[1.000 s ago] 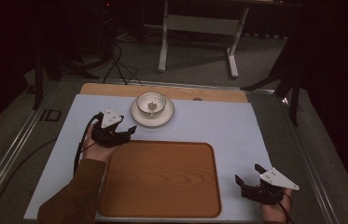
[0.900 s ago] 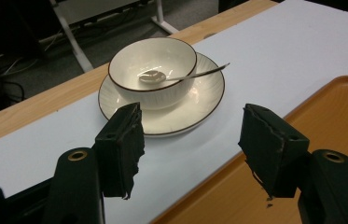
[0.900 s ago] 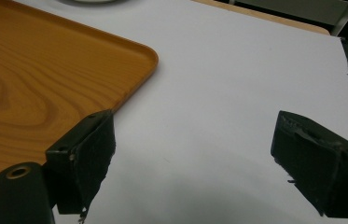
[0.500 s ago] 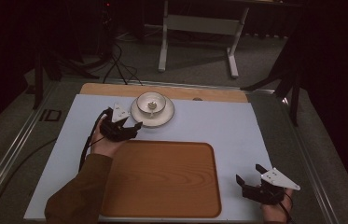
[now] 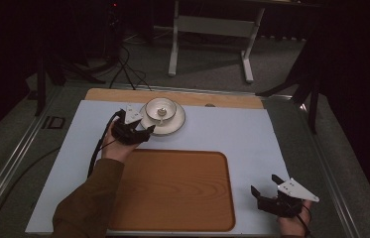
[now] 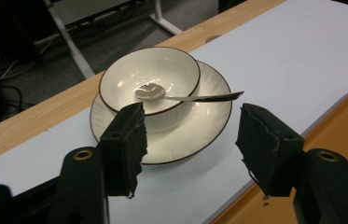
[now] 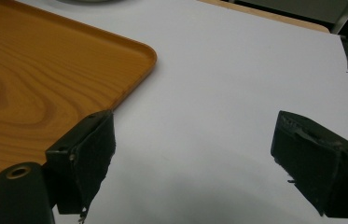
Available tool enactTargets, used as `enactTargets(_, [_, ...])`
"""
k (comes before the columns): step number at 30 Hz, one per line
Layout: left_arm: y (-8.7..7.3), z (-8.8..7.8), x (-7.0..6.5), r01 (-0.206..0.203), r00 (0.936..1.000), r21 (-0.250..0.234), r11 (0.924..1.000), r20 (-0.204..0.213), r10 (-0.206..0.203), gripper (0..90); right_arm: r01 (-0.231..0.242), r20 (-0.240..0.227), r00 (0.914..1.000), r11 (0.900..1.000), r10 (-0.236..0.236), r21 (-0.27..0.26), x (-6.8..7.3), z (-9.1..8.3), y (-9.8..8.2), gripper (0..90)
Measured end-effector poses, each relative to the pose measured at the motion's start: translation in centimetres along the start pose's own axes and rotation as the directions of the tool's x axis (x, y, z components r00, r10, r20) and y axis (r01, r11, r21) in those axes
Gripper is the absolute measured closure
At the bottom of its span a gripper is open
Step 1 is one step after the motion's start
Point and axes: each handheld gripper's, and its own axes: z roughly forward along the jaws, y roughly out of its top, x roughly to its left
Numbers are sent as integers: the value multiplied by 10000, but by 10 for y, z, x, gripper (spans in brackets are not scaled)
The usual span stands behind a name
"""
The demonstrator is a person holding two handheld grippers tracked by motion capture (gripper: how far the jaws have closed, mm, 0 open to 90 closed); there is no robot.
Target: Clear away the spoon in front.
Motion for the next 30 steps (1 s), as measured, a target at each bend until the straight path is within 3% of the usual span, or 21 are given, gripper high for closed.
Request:
enactTargets(15, [5,29,-12,-317,9993,409,9987,206,309,457,11,-20,10000,10000,-11,12,0,0,0,135])
enactTargets(23, [11,45,-20,-836,9965,688,9941,12,837,489,-84,-52,10000,10000,84,-28,-2,0,-1,135])
enactTargets(30, [15,59,-21,-959,9951,1026,9901,-132,978,562,-68,-51,10000,10000,68,10,-3,0,-1,135])
